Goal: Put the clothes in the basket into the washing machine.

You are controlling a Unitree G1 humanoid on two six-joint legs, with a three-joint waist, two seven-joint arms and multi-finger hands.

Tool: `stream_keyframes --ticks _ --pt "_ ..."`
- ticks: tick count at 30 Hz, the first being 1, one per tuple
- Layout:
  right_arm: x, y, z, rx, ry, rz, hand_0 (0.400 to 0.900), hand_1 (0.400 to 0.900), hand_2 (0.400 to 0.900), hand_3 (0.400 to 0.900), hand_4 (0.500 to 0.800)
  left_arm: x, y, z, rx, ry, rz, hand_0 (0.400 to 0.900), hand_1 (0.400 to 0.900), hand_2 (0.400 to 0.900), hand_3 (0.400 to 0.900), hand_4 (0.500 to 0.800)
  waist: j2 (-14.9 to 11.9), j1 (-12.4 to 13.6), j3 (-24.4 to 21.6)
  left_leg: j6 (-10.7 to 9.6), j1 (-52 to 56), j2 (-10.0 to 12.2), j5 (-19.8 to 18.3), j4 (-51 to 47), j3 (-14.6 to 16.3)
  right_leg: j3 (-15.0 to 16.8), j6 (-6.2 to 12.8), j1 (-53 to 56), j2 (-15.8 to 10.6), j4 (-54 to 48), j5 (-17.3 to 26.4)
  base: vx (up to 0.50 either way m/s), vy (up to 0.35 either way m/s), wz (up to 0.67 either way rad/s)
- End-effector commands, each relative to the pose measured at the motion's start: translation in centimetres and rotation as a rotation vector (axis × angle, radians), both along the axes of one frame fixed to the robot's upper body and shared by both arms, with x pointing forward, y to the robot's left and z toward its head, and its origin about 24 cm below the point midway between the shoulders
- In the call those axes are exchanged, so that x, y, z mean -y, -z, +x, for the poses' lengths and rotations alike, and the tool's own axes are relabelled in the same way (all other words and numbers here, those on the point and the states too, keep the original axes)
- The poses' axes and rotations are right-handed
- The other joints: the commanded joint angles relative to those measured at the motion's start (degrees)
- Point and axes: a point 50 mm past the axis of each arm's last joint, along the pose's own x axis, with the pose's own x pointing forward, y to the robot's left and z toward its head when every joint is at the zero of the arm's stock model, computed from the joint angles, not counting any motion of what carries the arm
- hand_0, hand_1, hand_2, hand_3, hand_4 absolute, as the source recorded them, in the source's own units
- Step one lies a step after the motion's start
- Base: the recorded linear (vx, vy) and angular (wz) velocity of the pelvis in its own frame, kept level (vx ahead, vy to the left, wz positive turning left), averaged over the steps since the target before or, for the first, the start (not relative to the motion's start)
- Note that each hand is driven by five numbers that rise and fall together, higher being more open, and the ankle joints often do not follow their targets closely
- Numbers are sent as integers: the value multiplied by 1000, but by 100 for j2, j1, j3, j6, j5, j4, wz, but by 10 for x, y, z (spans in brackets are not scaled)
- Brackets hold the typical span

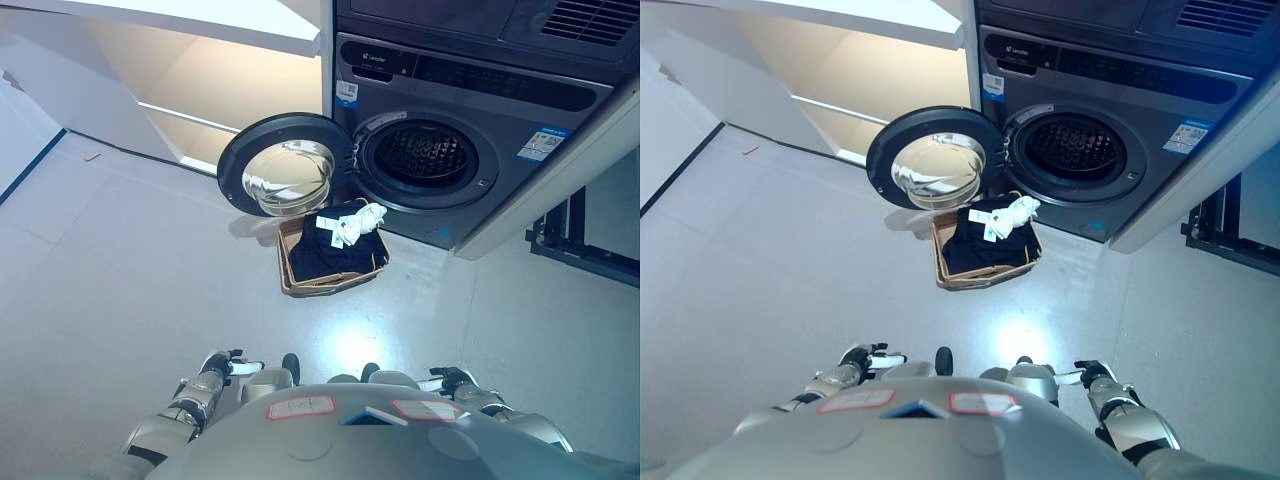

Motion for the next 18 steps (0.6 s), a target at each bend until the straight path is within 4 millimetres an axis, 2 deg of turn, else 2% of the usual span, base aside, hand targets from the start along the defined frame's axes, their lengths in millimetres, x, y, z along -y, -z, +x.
stream_keyframes --ticks 1,10,15,18 --pt "8 -3 11 -4 -36 -45 900 900 900 900 800 -18 -5 13 5 -3 70 900 900 900 900 800 -256 44 44 -16 -36 -113 -439 4 -18 225 220 -13 -68 36 -122 0 0 0" --pt "9 -5 19 17 -31 -53 900 900 900 900 800 -19 -6 17 24 -19 83 900 900 900 900 800 -236 86 80 108 -41 -223 -504 4 -8 256 284 -46 -158 105 -110 31 53 -2" --pt "10 -7 32 52 -36 -61 900 900 900 900 800 -22 -9 29 67 -30 101 900 900 900 900 800 -193 189 141 341 -86 -386 -558 16 12 400 348 -446 -402 863 -217 37 125 -13" --pt "11 -8 35 61 -26 -64 900 900 900 900 800 -21 -10 33 79 -29 95 900 900 900 900 800 -162 193 181 416 -111 -444 -590 80 -1 481 397 -678 -471 1303 -191 56 180 -2"
